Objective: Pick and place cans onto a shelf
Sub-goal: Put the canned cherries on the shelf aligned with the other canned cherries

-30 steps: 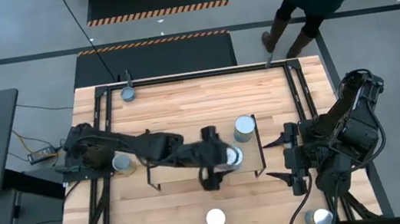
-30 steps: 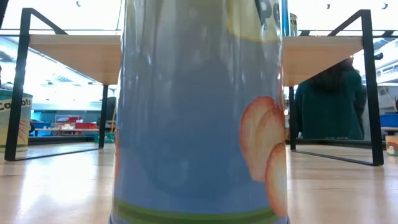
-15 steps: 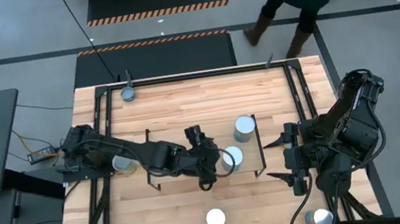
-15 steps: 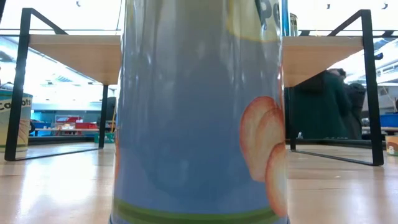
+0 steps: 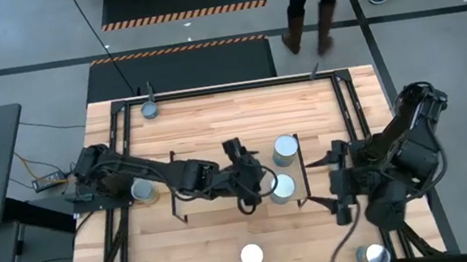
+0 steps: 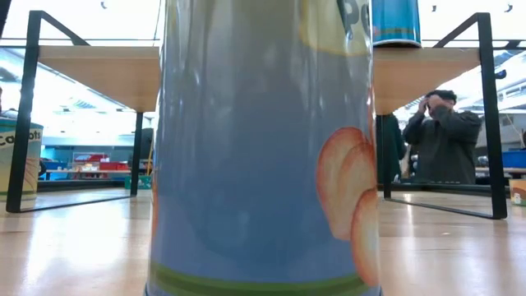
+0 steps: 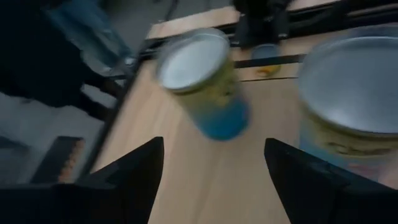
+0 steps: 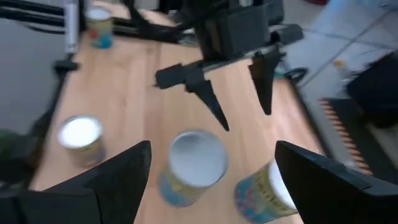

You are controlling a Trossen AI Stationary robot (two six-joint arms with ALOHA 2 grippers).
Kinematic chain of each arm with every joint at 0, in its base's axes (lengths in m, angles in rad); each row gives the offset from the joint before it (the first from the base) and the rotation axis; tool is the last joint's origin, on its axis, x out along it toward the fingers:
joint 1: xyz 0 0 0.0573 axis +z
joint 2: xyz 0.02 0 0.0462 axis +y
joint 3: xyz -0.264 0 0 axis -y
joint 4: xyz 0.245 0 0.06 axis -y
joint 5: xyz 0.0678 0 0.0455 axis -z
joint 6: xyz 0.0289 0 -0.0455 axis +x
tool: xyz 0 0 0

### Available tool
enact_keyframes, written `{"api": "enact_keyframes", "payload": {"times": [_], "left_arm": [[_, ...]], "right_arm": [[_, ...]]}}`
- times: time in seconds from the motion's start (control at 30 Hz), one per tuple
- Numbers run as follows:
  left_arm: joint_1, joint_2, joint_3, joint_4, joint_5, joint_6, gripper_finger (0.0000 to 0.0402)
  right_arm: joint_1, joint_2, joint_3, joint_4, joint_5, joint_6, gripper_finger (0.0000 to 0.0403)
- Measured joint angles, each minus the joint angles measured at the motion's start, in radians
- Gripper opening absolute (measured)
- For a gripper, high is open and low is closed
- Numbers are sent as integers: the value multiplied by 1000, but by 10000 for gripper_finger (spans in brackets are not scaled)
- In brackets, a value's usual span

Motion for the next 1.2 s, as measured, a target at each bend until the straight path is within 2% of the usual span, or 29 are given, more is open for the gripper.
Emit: {"api": "enact_keyframes", "payload": {"times": [0.1,0.27,0.5,0.6,0.9,1.2], "left_arm": [[-17,-38,0,-35,-15,-26,283],[-30,-132,0,-198,-13,-92,283],[-27,-216,1,-429,39,-183,283],[-44,-215,0,-526,9,-231,283],[-82,-206,0,-538,39,-256,283],[-117,-206,0,-593,41,-305,283]], "right_arm": [[-61,43,0,8,-38,-43,350],[-153,104,0,73,-119,-149,350],[-239,96,0,59,-204,-206,350],[-267,98,0,52,-256,-221,350],[-353,105,-71,68,-411,-247,350],[-376,75,-82,5,-438,-232,350]]}}
